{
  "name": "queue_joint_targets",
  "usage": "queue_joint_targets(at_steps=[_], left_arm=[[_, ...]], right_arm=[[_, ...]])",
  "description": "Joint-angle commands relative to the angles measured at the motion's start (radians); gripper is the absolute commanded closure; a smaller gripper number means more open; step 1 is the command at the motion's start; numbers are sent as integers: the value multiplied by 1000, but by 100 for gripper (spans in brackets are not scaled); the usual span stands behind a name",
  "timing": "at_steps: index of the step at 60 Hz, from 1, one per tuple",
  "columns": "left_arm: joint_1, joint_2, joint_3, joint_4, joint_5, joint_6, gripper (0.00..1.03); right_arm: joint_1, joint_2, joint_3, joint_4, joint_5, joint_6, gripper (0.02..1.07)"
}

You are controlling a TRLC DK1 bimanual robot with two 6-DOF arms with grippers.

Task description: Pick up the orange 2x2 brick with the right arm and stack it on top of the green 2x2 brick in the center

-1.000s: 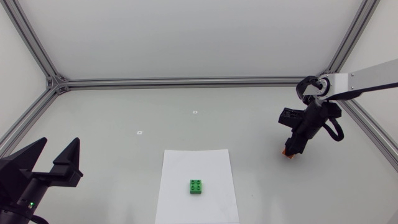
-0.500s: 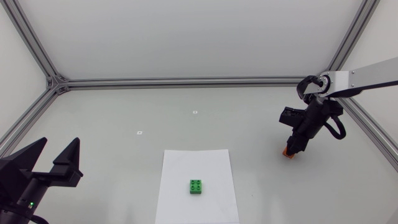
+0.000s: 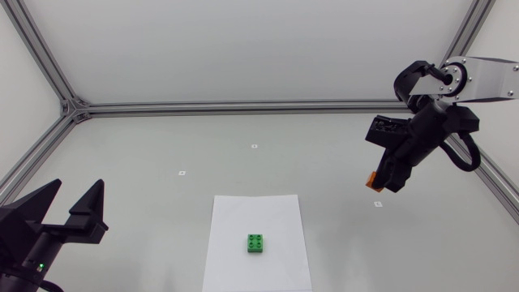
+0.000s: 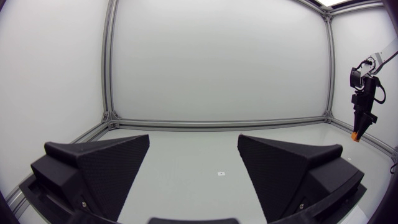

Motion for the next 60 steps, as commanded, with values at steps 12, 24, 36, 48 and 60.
queue_joint_targets(at_steps=[12, 24, 36, 48, 60], left_arm=[[3, -8, -41, -13, 4, 13, 4], [3, -8, -41, -15, 4, 13, 4], [3, -8, -41, -15, 4, 13, 4], [3, -8, -41, -13, 4, 13, 4], [3, -8, -41, -15, 4, 13, 4]], right_arm=[[231, -129, -93, -21, 61, 78, 101], [417, -131, -113, -4, 93, 170, 101], [565, -121, -131, 51, 96, 267, 101], [699, -62, -123, 77, 95, 341, 101], [795, 6, -102, 106, 116, 371, 101]])
